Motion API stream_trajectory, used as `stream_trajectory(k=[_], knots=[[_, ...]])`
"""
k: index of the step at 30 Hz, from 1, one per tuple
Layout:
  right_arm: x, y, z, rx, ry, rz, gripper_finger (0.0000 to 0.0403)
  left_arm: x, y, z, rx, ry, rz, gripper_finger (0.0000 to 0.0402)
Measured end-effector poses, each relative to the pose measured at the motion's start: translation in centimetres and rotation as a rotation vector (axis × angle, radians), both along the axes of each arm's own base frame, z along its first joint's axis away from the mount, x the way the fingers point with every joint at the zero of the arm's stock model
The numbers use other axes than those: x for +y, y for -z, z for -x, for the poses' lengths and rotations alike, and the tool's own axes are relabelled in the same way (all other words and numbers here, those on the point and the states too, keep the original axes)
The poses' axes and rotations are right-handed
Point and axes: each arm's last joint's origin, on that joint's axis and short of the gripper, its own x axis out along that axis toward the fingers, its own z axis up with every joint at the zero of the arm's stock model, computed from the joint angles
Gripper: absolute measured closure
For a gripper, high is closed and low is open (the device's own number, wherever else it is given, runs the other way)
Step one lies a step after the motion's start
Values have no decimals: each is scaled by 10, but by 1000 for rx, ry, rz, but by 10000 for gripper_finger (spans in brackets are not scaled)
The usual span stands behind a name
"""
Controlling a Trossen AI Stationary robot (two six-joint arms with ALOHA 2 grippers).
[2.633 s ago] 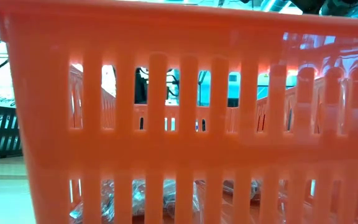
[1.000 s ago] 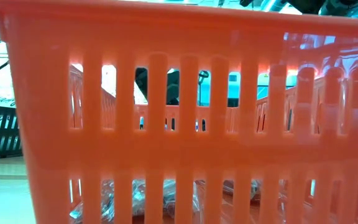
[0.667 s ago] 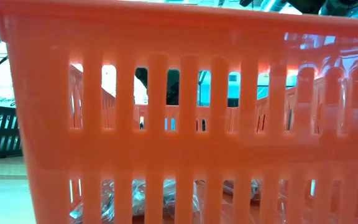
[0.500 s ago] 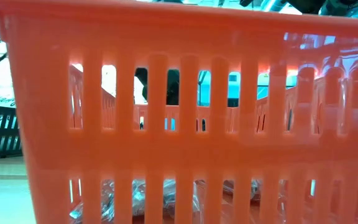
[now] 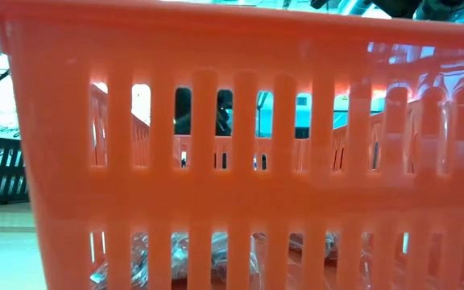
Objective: Pick & Place Travel size toiletries
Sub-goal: Put the cotton pack into the bottom black bin
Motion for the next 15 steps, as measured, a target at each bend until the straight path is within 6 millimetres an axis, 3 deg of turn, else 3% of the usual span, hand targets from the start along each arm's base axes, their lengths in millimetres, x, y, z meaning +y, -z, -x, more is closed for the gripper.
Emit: stream_trajectory(k=[9, 12, 15], knots=[[0, 0, 0, 0, 0, 0, 173, 60, 0, 1, -1, -179, -35, 394], [0, 0, 0, 3, 0, -1, 173, 66, 0, 1, -1, -205, -55, 394], [0, 0, 0, 4, 0, -1, 173, 56, -3, 0, -12, -179, -61, 394]])
